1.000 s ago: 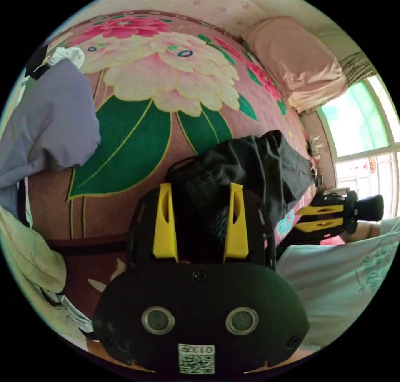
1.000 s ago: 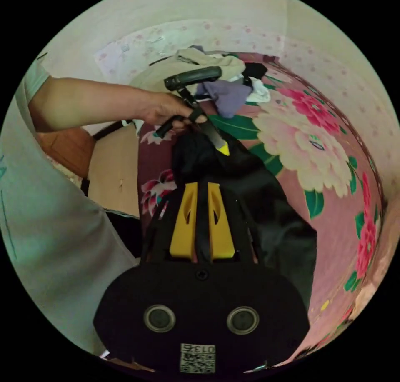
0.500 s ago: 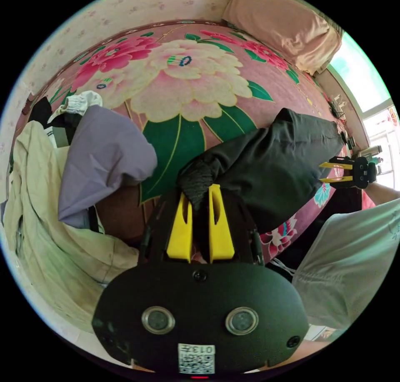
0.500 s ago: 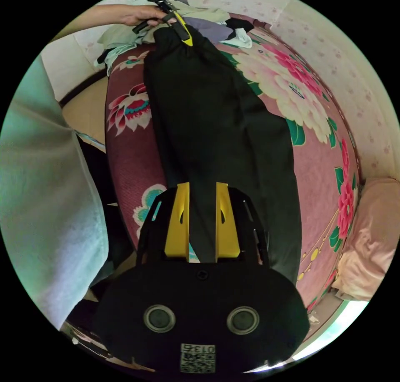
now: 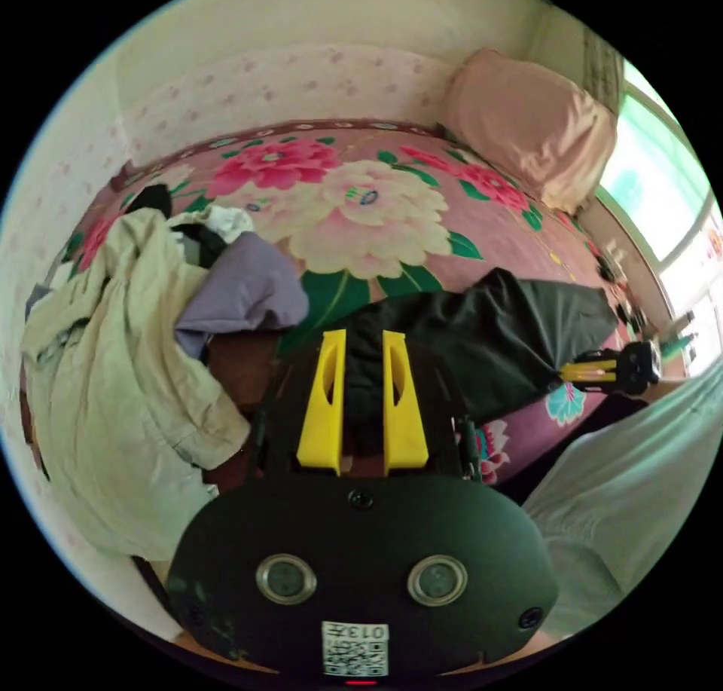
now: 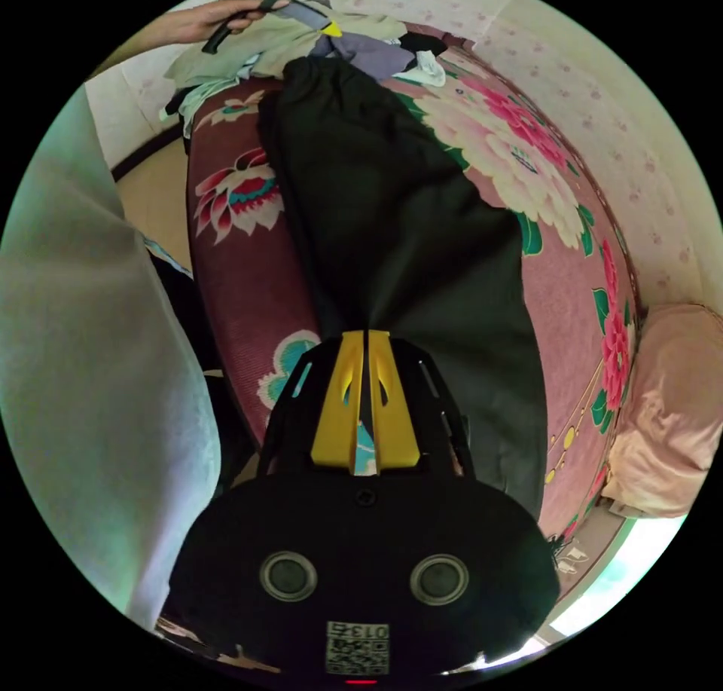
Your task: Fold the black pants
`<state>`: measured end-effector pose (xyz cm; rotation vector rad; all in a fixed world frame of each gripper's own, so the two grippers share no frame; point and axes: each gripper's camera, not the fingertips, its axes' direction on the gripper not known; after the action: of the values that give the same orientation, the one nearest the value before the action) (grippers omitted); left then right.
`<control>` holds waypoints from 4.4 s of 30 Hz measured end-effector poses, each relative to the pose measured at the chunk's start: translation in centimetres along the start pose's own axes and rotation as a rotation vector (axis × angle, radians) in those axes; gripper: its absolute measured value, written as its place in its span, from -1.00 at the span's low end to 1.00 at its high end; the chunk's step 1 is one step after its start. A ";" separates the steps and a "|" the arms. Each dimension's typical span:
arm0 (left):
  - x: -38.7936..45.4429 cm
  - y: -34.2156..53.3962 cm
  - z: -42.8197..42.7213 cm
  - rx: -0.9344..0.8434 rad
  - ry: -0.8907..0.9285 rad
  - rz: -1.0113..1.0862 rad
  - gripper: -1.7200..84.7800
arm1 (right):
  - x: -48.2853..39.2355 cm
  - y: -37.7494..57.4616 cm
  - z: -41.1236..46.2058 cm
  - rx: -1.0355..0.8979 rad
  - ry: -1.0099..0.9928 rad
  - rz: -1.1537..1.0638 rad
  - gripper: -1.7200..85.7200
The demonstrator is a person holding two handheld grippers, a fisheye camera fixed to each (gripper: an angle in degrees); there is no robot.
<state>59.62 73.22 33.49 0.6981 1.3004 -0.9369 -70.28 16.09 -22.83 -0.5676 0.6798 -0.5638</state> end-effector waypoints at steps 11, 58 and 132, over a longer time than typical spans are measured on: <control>14.7 2.7 16.4 -0.358 0.221 0.529 -0.95 | -5.6 4.1 8.6 -0.103 -0.046 0.210 -0.92; 52.9 -11.0 33.7 -0.368 0.009 0.735 -0.92 | 6.8 43.1 47.8 -0.011 0.004 1.106 -0.81; 72.5 -31.0 50.8 -0.188 0.488 1.226 -0.59 | -1.5 46.4 63.9 0.174 -0.261 1.382 -0.73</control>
<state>57.63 1.76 -27.28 1.3762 1.0404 0.3670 -12.61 68.73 -10.97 0.0768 0.6087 0.7298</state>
